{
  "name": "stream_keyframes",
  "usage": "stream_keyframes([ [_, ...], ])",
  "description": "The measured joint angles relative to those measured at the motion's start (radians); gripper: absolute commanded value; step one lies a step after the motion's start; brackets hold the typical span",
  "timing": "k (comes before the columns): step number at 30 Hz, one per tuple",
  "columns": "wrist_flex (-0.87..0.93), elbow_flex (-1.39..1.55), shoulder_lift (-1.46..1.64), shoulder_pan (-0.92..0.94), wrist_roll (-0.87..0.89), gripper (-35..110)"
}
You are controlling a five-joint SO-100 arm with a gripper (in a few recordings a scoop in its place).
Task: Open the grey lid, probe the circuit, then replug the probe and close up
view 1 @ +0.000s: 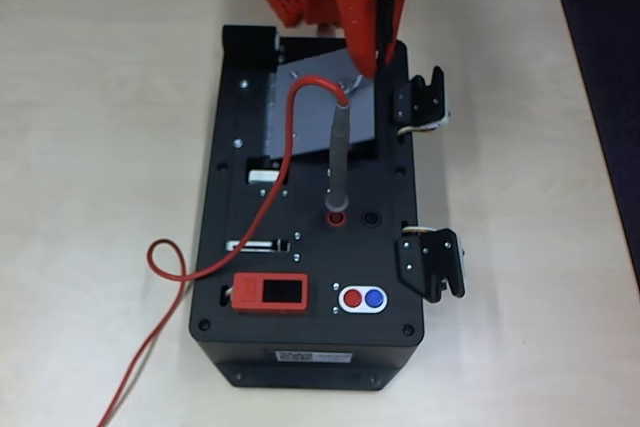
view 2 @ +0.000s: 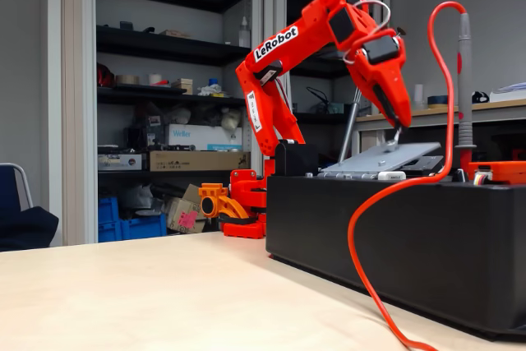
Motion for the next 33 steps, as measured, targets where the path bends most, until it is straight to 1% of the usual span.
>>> stream_keyframes([
  [11,0.104,-0.112,0.003,0.167,-0.017,0],
  [22,0.129,-0.17,-0.006,0.307,-0.054,0],
  [33,0.164,-0.276,-0.109,0.479,-0.126,0],
])
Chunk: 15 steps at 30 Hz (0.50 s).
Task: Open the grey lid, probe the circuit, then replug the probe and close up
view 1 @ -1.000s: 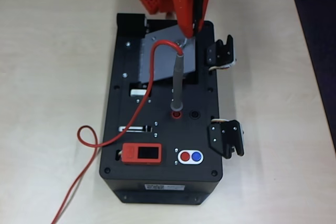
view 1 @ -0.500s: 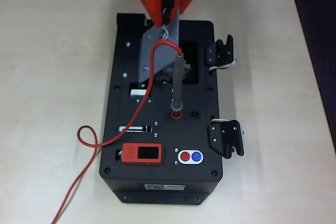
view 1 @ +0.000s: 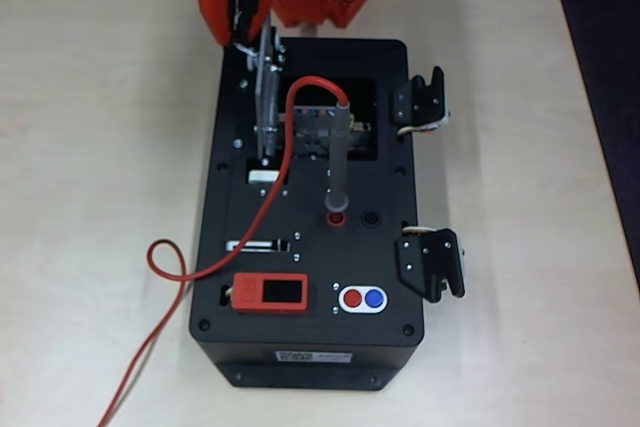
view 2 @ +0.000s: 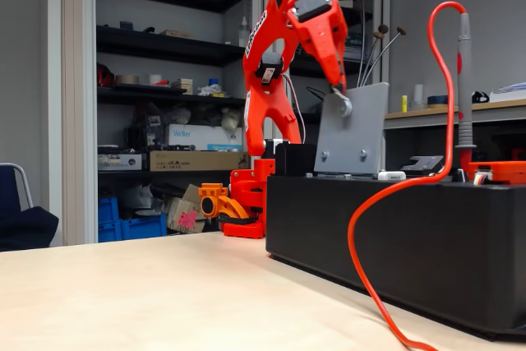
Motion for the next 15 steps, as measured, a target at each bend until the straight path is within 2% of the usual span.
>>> stream_keyframes([
  [8,-0.057,0.041,0.0,0.063,-0.032,3],
  [15,-0.132,0.117,-0.014,0.114,-0.021,11],
])
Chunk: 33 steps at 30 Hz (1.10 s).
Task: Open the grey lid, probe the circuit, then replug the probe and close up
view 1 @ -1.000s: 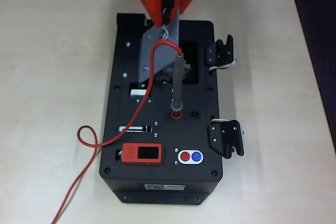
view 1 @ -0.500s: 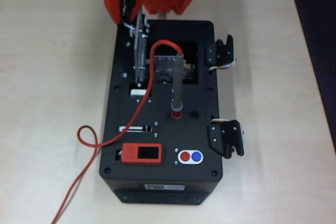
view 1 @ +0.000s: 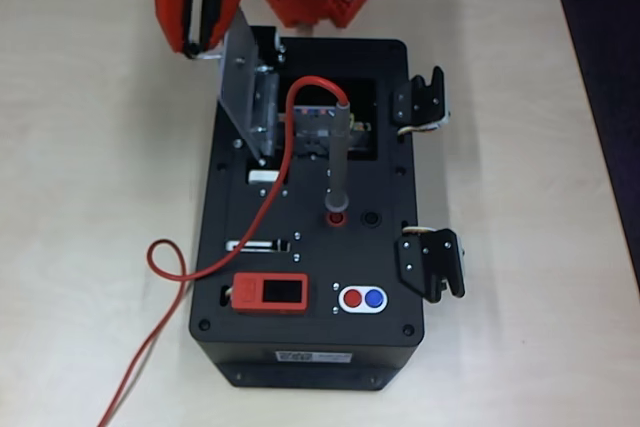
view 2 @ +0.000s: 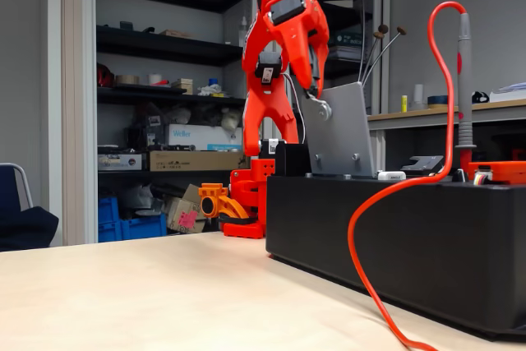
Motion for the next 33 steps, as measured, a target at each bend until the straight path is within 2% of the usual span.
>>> stream_keyframes([
  [3,-0.035,0.029,0.008,0.02,-0.012,15],
  [18,-0.147,0.04,-0.049,0.127,-0.144,14],
  [27,-0.078,-0.166,-0.126,0.14,-0.219,11],
  [33,0.009,-0.35,-0.156,0.066,-0.178,11],
])
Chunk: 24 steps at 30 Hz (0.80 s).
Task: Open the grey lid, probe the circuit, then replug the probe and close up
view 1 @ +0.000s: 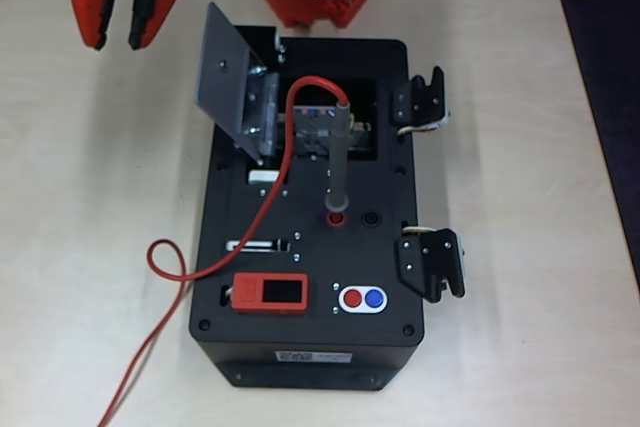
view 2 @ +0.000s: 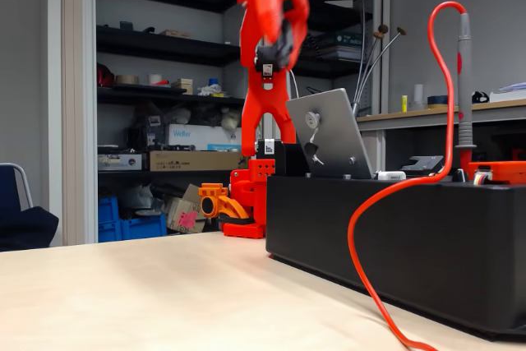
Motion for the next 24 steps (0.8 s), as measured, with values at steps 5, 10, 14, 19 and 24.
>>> stream_keyframes([
  [5,0.066,-0.057,-0.003,-0.115,0.13,11],
  [10,0.074,-0.026,-0.003,-0.227,0.311,11],
  [14,0.078,0.009,-0.002,-0.296,0.43,10],
  [19,0.089,0.044,0.0,-0.35,0.554,10],
  [24,0.089,0.08,0.0,-0.373,0.638,10],
])
